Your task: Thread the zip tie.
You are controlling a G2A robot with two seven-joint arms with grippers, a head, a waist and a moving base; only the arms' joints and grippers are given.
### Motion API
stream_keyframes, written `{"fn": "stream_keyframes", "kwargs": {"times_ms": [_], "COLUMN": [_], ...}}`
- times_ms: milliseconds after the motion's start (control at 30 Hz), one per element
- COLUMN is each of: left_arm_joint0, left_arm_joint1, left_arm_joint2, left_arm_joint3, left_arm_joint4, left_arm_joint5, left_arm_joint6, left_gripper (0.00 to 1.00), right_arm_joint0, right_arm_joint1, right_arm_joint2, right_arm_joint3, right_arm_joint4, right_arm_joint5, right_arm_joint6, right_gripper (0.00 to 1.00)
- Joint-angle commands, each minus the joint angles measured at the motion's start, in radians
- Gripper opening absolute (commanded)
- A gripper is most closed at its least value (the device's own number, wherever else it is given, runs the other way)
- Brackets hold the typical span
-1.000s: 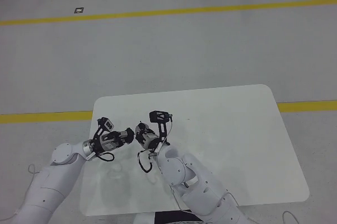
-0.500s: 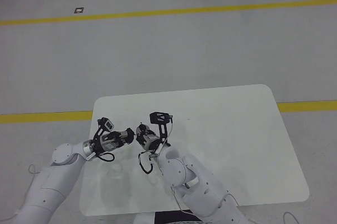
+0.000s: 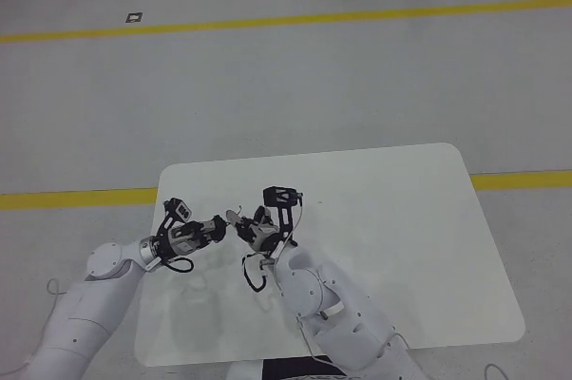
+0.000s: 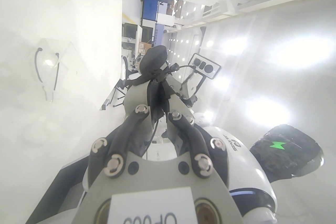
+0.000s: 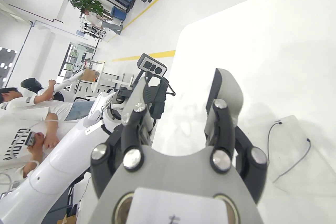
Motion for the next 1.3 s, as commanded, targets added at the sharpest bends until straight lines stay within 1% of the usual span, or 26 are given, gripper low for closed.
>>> {"fn": "stream_keyframes", "kwargs": {"times_ms": [0,100,167,233,533,600,667,733,767,800,900,967,1033,1100,1133,1167,1267], "left_arm_joint0": [-0.001,-0.002,-0.003,-0.003,-0.004,-0.001,0.002,0.004,0.002,-0.001,-0.009,-0.015,-0.025,-0.035,-0.041,-0.045,-0.045], "left_arm_joint1": [0.000,0.000,0.000,-0.003,-0.003,-0.005,-0.006,-0.008,-0.008,-0.009,-0.013,-0.015,-0.019,-0.022,-0.024,-0.025,-0.025], "left_arm_joint2": [-0.004,-0.009,-0.012,-0.011,-0.011,-0.007,-0.007,-0.010,-0.013,-0.015,-0.013,-0.010,-0.005,0.000,0.001,0.001,0.001], "left_arm_joint3": [0.003,0.008,0.010,0.009,0.008,0.004,0.006,0.017,0.026,0.039,0.064,0.079,0.102,0.118,0.125,0.127,0.127], "left_arm_joint4": [-0.001,-0.003,-0.004,-0.029,-0.036,-0.036,-0.044,-0.089,-0.101,-0.109,-0.140,-0.153,-0.160,-0.161,-0.166,-0.158,-0.158], "left_arm_joint5": [0.001,0.000,0.000,0.017,0.021,0.035,0.044,0.067,0.070,0.069,0.073,0.076,0.079,0.076,0.070,0.058,0.058], "left_arm_joint6": [0.001,0.005,0.010,0.003,-0.001,0.029,0.032,-0.005,-0.019,-0.031,-0.070,-0.093,-0.110,-0.108,-0.104,-0.100,-0.100], "left_gripper": [0.00,0.00,0.00,0.00,0.00,0.00,0.00,0.00,0.00,0.00,0.00,0.00,0.00,0.00,0.00,0.00,0.00], "right_arm_joint0": [-0.011,-0.029,-0.045,-0.056,-0.056,-0.058,-0.068,-0.072,-0.075,-0.073,-0.066,-0.059,-0.051,-0.045,-0.041,-0.037,-0.037], "right_arm_joint1": [0.004,0.011,0.017,0.023,0.023,0.023,0.024,0.026,0.027,0.029,0.032,0.032,0.032,0.031,0.031,0.032,0.032], "right_arm_joint2": [0.005,0.017,0.031,0.042,0.042,0.043,0.055,0.069,0.078,0.088,0.098,0.101,0.105,0.104,0.109,0.113,0.113], "right_arm_joint3": [-0.013,-0.031,-0.045,-0.053,-0.053,-0.053,-0.048,-0.037,-0.028,-0.013,0.025,0.049,0.079,0.100,0.115,0.121,0.121], "right_arm_joint4": [-0.009,-0.017,-0.015,-0.020,-0.020,-0.014,0.031,0.096,0.138,0.179,0.260,0.302,0.355,0.405,0.456,0.465,0.465], "right_arm_joint5": [-0.010,-0.035,-0.060,-0.080,-0.080,-0.082,-0.114,-0.182,-0.214,-0.258,-0.344,-0.377,-0.399,-0.422,-0.451,-0.454,-0.454], "right_arm_joint6": [0.000,0.000,0.001,0.004,0.004,0.001,-0.015,-0.007,-0.003,0.007,0.023,0.029,0.030,0.037,0.049,0.049,0.049], "right_gripper": [0.99,1.00,1.00,1.00,1.00,1.00,1.00,1.00,1.00,1.00,1.00,1.00,1.00,1.00,1.00,1.00,1.00]}}
